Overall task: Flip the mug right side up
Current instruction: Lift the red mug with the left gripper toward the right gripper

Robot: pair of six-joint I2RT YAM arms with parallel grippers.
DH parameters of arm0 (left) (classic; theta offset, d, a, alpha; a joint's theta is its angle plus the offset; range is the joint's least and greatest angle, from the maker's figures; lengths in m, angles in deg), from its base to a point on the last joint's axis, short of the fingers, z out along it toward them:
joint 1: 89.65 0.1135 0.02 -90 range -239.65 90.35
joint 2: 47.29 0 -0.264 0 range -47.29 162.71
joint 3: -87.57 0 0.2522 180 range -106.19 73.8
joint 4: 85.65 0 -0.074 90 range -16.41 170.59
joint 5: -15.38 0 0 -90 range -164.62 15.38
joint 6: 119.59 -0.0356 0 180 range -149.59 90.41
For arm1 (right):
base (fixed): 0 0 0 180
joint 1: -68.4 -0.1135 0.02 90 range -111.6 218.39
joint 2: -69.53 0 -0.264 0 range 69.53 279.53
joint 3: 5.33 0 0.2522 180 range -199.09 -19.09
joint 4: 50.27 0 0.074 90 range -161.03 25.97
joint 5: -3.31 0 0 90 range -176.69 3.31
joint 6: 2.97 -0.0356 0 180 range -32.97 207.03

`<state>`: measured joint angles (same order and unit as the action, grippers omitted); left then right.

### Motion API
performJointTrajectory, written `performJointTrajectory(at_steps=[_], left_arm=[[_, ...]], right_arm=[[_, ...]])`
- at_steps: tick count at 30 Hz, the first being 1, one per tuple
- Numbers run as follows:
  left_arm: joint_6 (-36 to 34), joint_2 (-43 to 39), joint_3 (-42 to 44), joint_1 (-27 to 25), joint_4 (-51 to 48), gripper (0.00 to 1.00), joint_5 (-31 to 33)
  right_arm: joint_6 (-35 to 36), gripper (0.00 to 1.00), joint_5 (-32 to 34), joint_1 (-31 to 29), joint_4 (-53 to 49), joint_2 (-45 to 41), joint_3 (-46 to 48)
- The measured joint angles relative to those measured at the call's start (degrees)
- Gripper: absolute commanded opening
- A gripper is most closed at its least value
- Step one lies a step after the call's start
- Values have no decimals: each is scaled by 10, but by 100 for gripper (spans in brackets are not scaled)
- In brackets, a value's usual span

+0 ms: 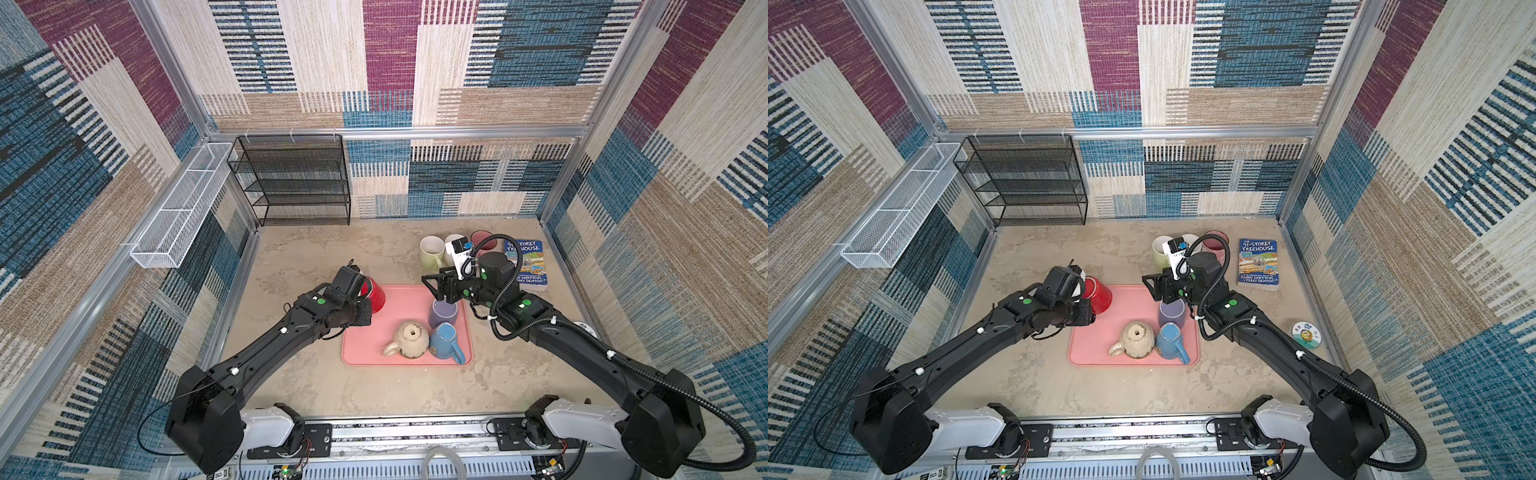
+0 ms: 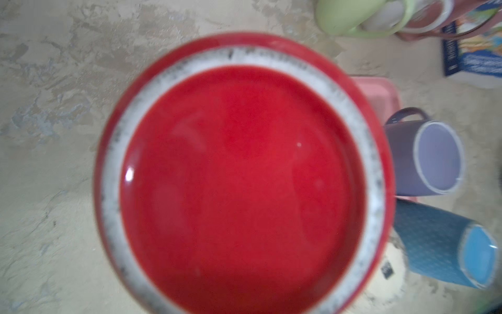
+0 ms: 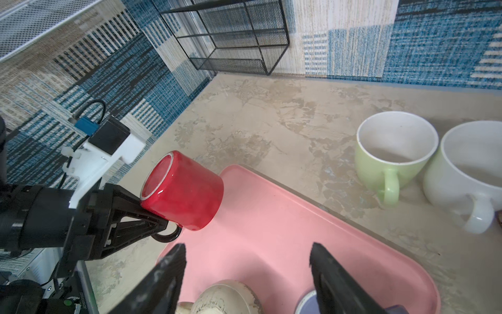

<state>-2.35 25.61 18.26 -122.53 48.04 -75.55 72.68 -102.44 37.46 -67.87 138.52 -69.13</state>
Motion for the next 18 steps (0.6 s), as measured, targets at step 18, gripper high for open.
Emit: performJointTrajectory(at_steps=[18], left_arm=[[77,-108,99,78,268,0,-271]], right_arm=[[-123,70,-216,8,194,15,98]])
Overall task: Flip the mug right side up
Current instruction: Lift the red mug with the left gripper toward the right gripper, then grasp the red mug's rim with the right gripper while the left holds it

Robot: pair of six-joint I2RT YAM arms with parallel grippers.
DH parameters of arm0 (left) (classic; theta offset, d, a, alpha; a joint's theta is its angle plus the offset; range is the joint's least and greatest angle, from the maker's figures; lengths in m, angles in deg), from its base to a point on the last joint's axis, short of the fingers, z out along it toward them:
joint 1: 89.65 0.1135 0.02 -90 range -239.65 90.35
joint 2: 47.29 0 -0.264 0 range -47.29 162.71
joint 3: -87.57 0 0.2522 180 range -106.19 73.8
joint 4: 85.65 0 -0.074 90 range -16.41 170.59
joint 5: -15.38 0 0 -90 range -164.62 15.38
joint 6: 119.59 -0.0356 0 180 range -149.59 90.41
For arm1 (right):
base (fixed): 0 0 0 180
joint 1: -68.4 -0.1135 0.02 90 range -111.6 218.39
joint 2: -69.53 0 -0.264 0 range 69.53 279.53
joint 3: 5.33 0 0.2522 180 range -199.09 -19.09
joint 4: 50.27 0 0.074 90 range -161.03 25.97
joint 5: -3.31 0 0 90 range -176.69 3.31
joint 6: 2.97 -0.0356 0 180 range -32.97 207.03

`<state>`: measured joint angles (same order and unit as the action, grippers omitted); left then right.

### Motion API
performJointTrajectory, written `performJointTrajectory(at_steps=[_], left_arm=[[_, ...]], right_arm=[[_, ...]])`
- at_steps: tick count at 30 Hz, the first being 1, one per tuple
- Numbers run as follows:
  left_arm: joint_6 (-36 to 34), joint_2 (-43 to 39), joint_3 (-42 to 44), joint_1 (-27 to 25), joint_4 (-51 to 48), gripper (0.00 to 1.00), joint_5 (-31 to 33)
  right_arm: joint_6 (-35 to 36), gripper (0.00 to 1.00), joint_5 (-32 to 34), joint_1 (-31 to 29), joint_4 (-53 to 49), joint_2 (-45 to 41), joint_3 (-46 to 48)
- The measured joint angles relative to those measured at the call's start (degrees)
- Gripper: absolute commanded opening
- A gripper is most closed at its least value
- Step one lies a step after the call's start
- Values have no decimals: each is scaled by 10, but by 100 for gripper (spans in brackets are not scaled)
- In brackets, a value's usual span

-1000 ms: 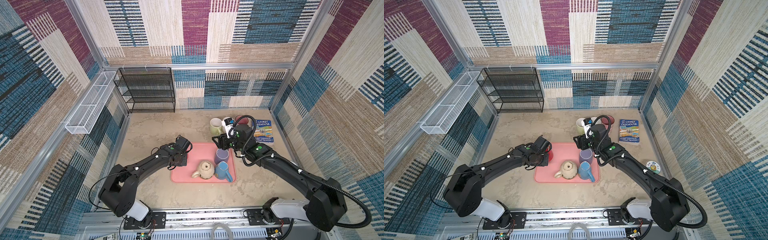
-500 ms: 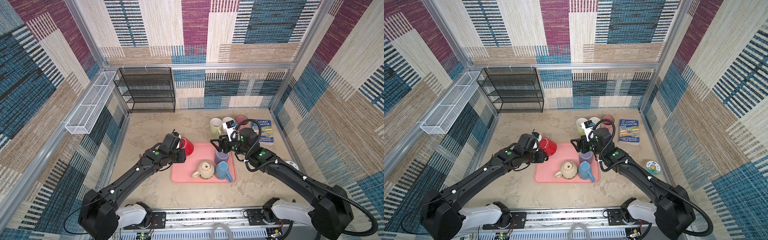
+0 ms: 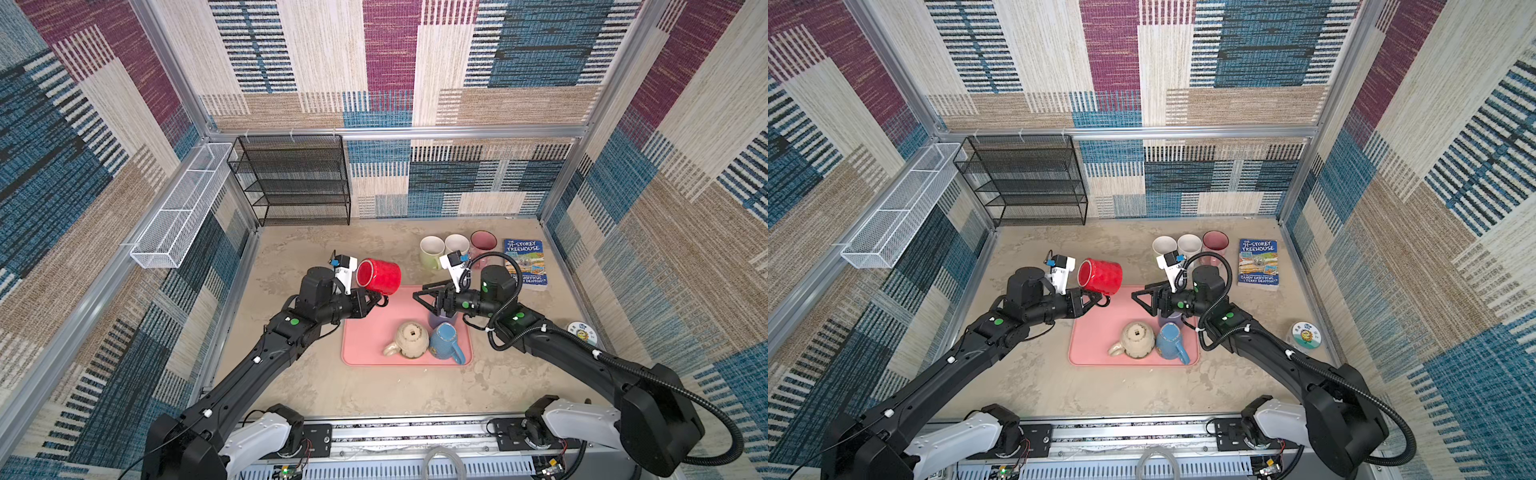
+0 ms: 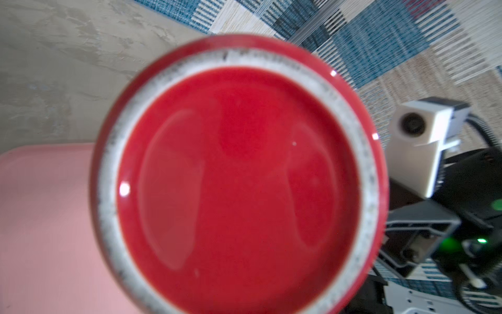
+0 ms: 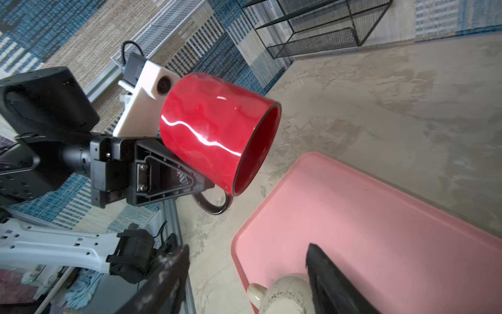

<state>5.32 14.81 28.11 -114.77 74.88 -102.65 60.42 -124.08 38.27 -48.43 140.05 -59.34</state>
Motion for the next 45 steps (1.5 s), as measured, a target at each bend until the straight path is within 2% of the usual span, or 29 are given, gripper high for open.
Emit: performJointTrajectory(at_steps=[9,13,18,23,28,39,45], left_arm=[[86,14,18,19,168,0,-96],[112,27,21,21,224,0,-117],[133,41,24,24,271,0,-136],[149,59,24,24,312,0,-148],[162,76,19,24,343,0,-158],[176,84,17,24,389,0,-172],[176,89,21,24,398,0,-173]], right_arm=[[-72,71,-99,3,131,30,14],[-101,64,-123,5,174,51,9],[-134,49,-141,5,223,76,-4],[-162,45,-152,5,261,102,-18],[-183,37,-158,5,288,125,-34],[-216,41,-160,5,329,164,-60],[-250,38,-160,6,374,185,-65]])
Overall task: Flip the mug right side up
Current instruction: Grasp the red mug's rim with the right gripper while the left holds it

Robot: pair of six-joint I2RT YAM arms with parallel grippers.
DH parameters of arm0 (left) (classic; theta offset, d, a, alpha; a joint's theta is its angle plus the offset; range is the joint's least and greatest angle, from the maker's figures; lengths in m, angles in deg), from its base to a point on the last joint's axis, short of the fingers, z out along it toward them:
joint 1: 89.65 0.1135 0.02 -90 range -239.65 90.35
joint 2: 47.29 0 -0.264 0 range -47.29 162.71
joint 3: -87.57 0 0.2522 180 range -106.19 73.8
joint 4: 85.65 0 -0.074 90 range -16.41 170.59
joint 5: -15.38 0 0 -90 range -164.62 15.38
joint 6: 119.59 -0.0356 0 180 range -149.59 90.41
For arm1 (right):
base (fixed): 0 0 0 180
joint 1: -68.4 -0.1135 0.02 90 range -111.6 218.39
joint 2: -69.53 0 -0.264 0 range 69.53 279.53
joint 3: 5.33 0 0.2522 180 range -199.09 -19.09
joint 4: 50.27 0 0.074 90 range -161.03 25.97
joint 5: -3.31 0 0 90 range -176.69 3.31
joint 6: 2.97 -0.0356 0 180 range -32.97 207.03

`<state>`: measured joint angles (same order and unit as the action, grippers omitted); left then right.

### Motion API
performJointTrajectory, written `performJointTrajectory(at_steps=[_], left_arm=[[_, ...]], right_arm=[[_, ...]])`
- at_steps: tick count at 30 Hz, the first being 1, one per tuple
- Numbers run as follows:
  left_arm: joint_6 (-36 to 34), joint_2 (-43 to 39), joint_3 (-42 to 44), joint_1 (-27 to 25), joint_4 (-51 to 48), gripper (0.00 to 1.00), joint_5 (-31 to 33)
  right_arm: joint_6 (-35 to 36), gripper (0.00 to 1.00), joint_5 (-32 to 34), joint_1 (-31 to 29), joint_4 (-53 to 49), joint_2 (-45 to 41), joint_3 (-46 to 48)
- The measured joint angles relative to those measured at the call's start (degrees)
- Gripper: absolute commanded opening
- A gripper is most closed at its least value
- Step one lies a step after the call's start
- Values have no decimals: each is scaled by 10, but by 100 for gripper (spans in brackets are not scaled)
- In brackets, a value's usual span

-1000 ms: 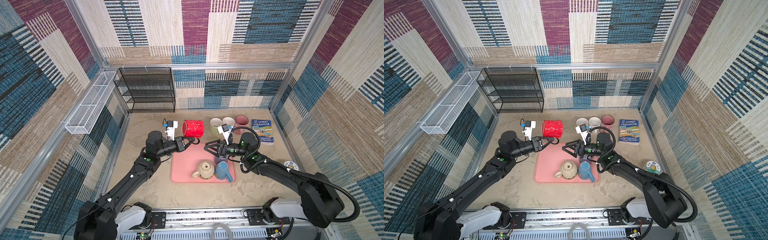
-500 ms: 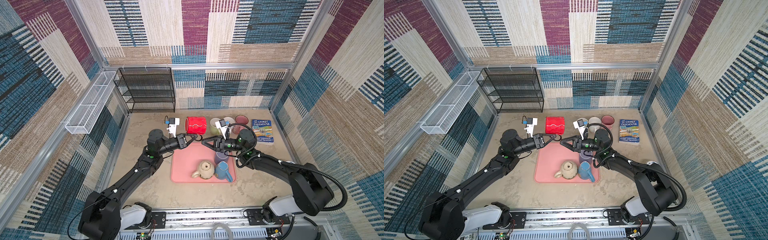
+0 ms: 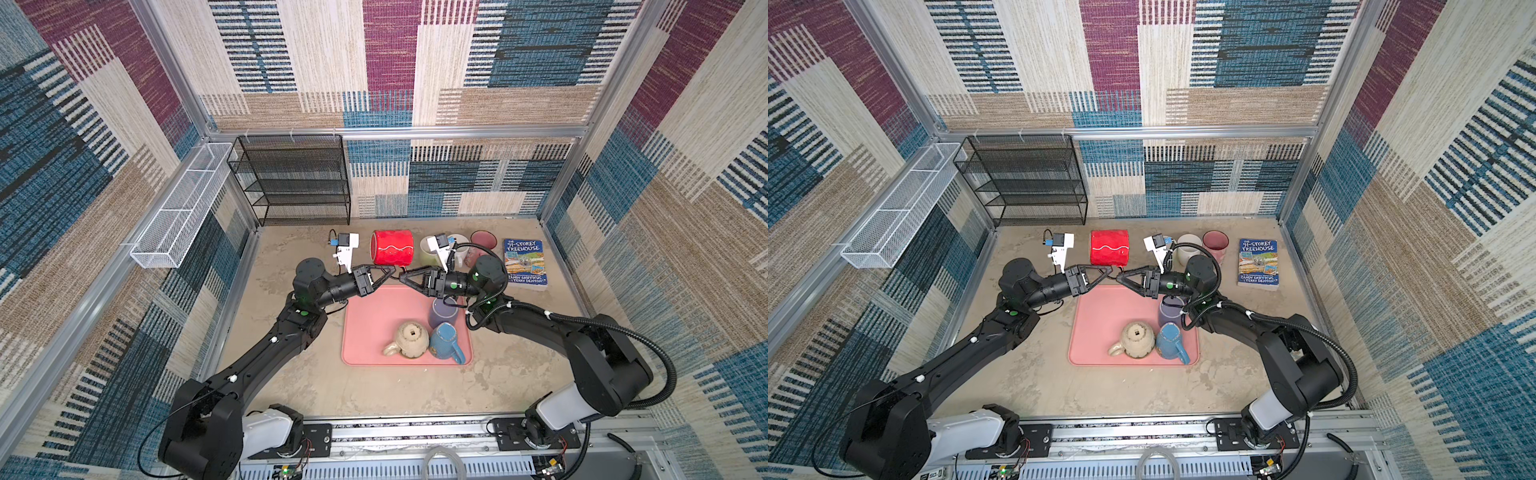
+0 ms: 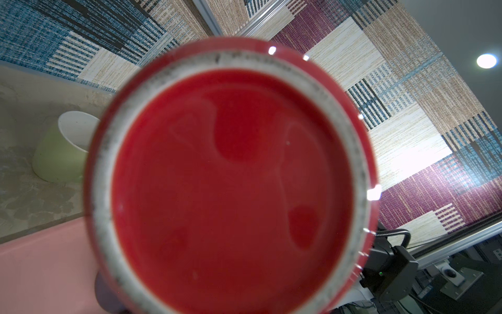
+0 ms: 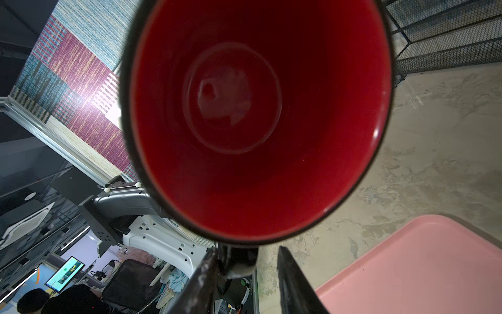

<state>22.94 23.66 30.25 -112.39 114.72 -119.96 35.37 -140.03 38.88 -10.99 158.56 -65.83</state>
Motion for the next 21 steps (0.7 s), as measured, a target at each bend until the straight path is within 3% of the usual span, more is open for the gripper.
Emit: performJointTrajectory(at_steps=[21], left_arm=[[-1,16,6,0,39,0,5]], right_arm=[[-85,27,-6,1,95,58,-32]])
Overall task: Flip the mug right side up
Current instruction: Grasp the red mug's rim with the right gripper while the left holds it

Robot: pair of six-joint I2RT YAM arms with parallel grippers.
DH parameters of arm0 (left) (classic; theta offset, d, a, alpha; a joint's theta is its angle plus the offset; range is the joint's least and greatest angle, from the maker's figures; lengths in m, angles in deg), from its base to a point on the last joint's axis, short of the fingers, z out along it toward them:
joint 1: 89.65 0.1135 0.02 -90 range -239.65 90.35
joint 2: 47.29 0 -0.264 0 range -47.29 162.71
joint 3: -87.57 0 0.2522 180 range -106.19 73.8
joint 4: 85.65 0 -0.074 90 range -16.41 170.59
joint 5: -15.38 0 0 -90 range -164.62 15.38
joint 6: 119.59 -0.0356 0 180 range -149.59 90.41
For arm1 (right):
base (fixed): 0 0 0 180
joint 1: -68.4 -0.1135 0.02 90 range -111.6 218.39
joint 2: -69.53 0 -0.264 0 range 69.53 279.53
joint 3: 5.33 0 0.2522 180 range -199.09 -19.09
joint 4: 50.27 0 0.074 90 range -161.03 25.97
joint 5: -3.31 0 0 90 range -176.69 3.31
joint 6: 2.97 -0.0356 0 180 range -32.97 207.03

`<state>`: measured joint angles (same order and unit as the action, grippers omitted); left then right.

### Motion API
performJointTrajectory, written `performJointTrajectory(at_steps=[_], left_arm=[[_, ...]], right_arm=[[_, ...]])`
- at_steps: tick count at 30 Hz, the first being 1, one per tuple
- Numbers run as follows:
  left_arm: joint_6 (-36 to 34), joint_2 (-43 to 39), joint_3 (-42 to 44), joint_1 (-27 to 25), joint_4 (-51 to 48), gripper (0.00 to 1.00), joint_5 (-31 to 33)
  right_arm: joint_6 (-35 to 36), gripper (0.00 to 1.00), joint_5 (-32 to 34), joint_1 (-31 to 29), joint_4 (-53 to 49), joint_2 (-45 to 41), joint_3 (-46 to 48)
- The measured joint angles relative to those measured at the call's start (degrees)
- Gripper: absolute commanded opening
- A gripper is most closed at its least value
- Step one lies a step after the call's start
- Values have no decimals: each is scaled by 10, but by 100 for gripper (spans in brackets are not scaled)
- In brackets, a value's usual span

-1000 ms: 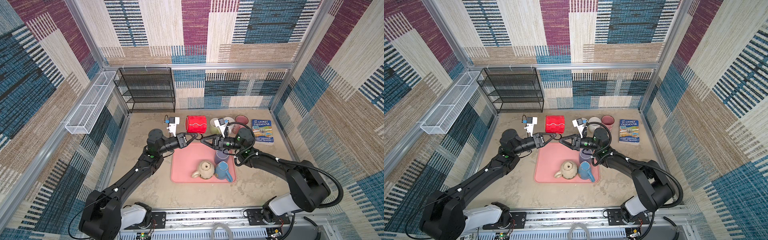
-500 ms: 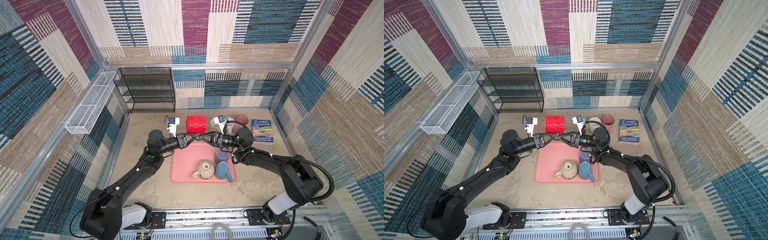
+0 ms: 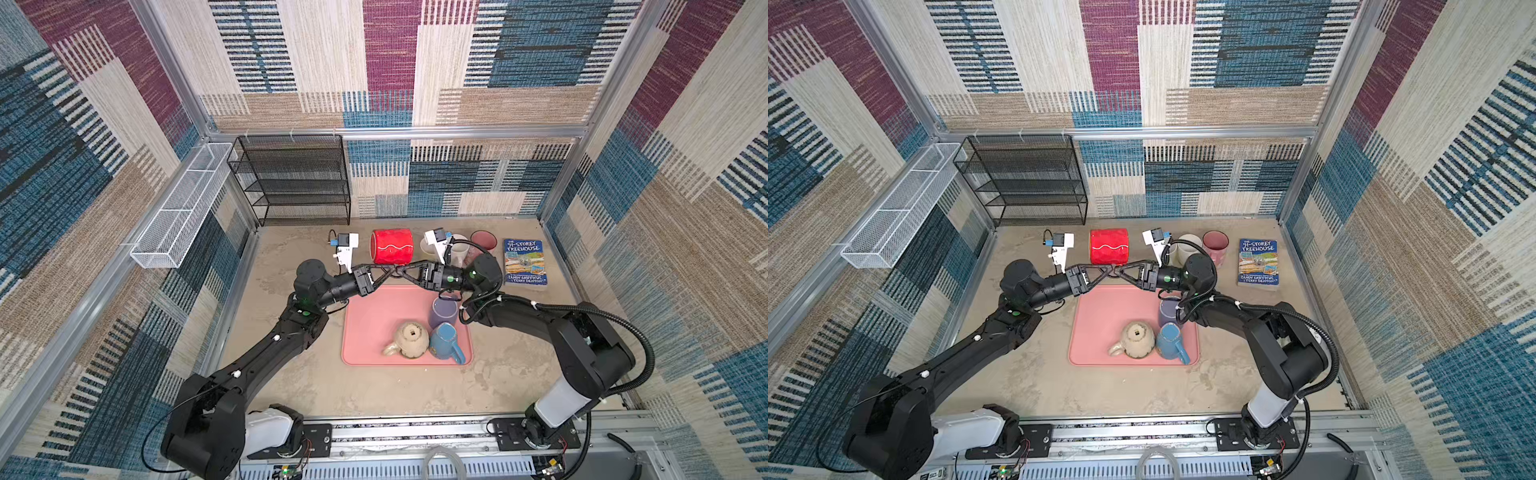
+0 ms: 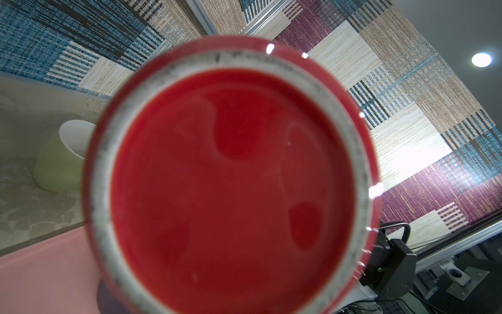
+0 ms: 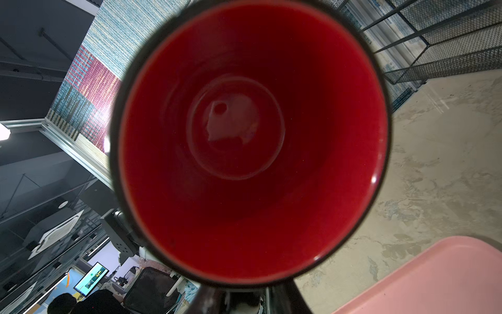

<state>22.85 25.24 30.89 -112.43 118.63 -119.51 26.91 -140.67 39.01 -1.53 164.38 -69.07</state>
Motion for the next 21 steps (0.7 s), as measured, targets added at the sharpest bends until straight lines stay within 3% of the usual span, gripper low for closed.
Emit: performJointTrajectory(at_steps=[11,16,21], left_arm=[[1,25,7,-2,49,0,10],[5,36,9,-2,70,1,10],[5,35,10,-3,75,28,9]], right_arm=[[-32,1,2,3,22,15,-5],[-34,0,6,4,23,16,-5],[-27,0,7,4,11,3,0]])
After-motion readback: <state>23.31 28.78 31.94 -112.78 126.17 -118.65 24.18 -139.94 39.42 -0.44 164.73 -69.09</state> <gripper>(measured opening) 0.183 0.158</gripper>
